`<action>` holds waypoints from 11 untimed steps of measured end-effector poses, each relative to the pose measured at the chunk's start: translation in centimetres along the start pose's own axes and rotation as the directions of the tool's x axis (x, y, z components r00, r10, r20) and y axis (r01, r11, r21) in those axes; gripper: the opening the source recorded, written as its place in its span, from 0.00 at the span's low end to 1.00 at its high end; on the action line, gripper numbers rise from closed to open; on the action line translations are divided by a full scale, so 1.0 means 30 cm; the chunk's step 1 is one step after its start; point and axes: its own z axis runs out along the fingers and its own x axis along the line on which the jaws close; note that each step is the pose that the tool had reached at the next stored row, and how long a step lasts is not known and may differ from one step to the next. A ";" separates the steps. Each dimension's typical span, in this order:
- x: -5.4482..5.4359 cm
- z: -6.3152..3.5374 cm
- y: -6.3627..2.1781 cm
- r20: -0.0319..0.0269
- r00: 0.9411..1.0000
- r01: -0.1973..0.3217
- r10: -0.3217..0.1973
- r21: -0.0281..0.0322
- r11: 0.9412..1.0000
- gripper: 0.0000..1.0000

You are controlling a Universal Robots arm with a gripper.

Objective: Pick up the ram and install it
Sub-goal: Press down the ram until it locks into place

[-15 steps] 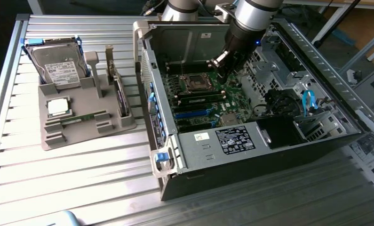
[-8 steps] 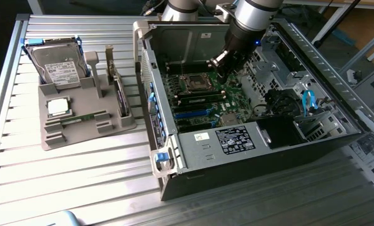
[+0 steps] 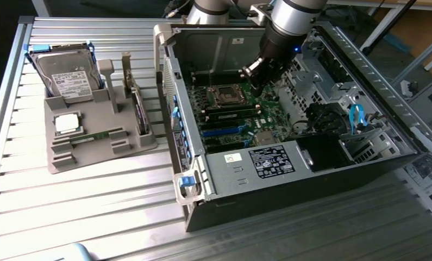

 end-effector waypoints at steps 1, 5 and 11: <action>0.000 0.000 0.000 0.000 1.000 -0.004 0.004 0.000 1.000 0.11; 0.000 0.000 0.000 0.000 1.000 -0.023 0.023 0.000 1.000 0.11; 0.000 0.000 0.000 0.000 0.999 -0.050 0.050 -0.001 0.999 0.11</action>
